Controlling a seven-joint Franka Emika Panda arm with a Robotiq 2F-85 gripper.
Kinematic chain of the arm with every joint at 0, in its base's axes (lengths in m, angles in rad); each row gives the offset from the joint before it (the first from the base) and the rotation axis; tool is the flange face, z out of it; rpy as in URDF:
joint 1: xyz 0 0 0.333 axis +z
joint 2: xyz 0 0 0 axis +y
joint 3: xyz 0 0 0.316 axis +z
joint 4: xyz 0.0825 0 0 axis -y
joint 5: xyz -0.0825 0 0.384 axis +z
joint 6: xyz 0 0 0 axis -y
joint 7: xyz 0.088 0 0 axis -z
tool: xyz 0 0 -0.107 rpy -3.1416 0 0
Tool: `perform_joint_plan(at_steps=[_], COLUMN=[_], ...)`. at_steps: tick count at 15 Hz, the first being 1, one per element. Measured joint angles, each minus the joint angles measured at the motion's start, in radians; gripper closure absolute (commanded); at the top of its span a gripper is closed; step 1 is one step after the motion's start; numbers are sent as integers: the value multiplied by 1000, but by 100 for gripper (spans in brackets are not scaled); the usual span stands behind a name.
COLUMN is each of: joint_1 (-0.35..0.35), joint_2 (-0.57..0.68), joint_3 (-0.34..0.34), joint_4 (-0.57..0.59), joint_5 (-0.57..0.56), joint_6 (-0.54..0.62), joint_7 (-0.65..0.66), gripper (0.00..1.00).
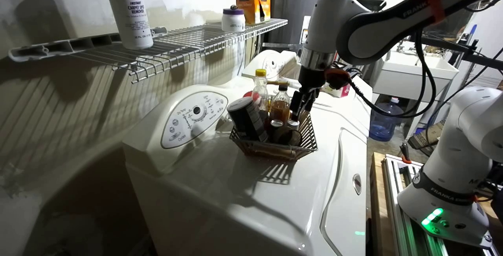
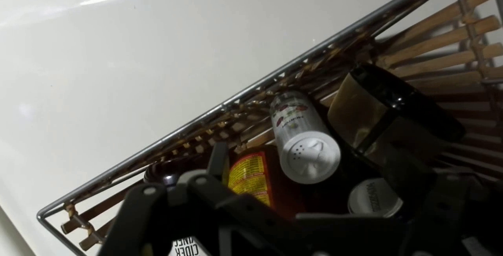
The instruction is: Pick up the white bottle and put it on the shelf
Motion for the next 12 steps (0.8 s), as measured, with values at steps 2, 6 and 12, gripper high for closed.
perform_joint_plan(at_steps=[2,6,12], joint_1=[-4,-12,-19], joint_2=[1,11,41], joint_3=[0,4,8], joint_4=[-18,-35,-39], joint_5=[0,0,0], joint_6=[33,87,131], joint_7=[34,99,152], gripper=[0,0,0])
